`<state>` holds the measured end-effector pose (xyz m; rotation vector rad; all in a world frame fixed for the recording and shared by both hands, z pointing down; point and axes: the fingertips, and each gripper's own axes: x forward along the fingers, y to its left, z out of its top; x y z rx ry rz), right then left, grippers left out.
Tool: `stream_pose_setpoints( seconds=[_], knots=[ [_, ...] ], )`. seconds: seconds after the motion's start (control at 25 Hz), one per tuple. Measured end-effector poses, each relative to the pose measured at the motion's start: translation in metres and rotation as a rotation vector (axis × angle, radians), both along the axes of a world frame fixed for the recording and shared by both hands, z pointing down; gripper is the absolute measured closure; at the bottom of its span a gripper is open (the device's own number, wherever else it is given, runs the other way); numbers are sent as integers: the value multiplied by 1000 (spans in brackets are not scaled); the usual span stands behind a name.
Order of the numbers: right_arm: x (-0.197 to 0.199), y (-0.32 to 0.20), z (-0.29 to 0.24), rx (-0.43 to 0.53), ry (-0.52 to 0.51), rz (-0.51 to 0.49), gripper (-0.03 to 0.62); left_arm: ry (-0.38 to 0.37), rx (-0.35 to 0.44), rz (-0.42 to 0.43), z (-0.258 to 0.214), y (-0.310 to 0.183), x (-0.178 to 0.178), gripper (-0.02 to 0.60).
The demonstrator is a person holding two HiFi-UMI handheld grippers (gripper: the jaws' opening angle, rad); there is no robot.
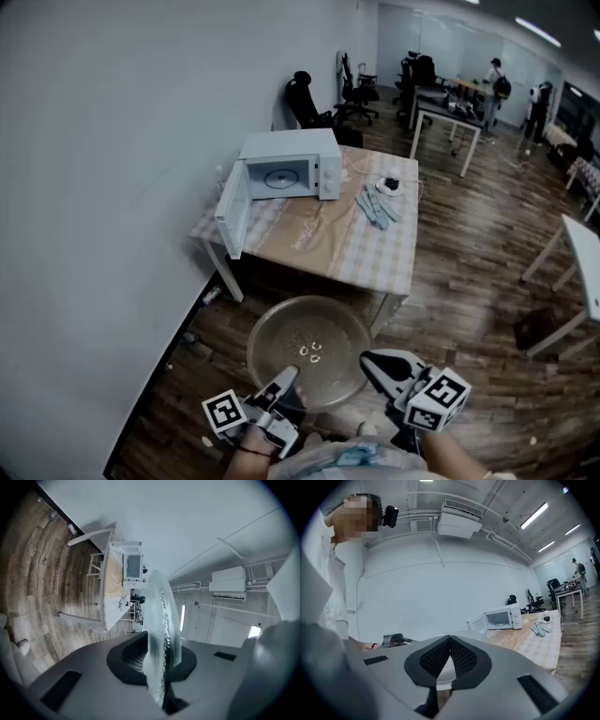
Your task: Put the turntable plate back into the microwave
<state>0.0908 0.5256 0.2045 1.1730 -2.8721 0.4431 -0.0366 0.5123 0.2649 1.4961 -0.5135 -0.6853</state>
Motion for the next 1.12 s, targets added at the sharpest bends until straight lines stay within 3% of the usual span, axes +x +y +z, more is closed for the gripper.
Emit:
stream_pose_setpoints(
  seconds=[0.72,1.12],
  knots=[
    [-8,-1,8,15,84,10,559,23,-11,-4,0,-4,-2,558],
    [-27,-6,3,73,163,-9,559,9,-8,-11,2,-17,-14,558]
  ],
)
